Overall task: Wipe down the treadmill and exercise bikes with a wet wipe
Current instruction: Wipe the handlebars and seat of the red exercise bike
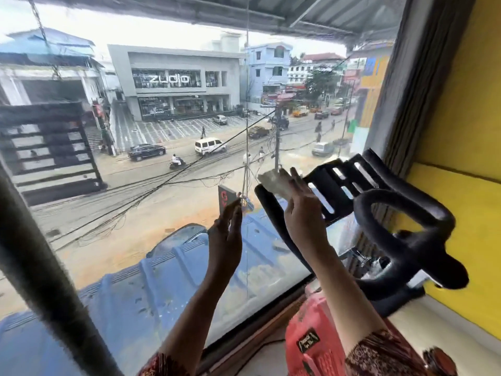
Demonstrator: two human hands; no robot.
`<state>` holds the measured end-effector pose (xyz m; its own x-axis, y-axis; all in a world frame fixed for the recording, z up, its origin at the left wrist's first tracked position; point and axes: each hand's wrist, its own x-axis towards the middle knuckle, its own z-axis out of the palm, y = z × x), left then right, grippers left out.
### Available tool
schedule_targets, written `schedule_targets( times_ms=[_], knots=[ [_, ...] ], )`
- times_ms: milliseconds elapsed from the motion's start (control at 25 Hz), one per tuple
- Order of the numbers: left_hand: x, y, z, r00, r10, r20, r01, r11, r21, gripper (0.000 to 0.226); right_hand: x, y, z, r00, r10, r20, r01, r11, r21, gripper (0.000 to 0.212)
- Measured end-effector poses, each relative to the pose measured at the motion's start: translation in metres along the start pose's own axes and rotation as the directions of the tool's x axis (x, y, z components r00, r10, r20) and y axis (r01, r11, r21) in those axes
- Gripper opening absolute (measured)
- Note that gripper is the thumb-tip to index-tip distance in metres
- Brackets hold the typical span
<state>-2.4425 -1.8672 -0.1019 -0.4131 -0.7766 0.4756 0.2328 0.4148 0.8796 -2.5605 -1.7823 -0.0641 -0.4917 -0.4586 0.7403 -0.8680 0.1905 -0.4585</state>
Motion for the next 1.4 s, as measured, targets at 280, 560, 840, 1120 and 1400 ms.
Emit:
schedule_targets(
  times_ms=[280, 560, 840, 1120, 1400],
  knots=[
    [0.091, -0.048, 0.01, 0.939, 0.162, 0.303, -0.149, 0.987, -0.065, 0.035, 0.001, -0.006, 0.069, 0.988, 0.125, 0.095, -0.094, 0.955, -0.282, 0.048],
    [0.125, -0.074, 0.023, 0.691, 0.454, 0.562, -0.44, 0.882, -0.172, 0.037, -0.055, -0.004, 0.079, 0.975, 0.169, -0.145, -0.222, 0.686, -0.692, 0.047],
    [0.128, -0.075, 0.016, 0.674, 0.378, 0.635, -0.156, 0.913, -0.378, 0.038, 0.004, -0.032, 0.091, 0.95, 0.123, -0.286, -0.28, 0.742, -0.609, 0.045],
    [0.13, -0.084, 0.022, 0.592, 0.564, 0.575, -0.538, 0.808, -0.239, 0.045, -0.093, -0.003, 0.071, 0.96, 0.125, -0.249, -0.279, 0.445, -0.851, 0.059],
    [0.09, -0.084, 0.041, 0.315, 0.803, 0.506, -0.872, 0.456, -0.18, 0.038, -0.083, -0.011, 0.079, 0.85, 0.236, -0.471, -0.519, 0.524, -0.675, 0.062]
  ],
)
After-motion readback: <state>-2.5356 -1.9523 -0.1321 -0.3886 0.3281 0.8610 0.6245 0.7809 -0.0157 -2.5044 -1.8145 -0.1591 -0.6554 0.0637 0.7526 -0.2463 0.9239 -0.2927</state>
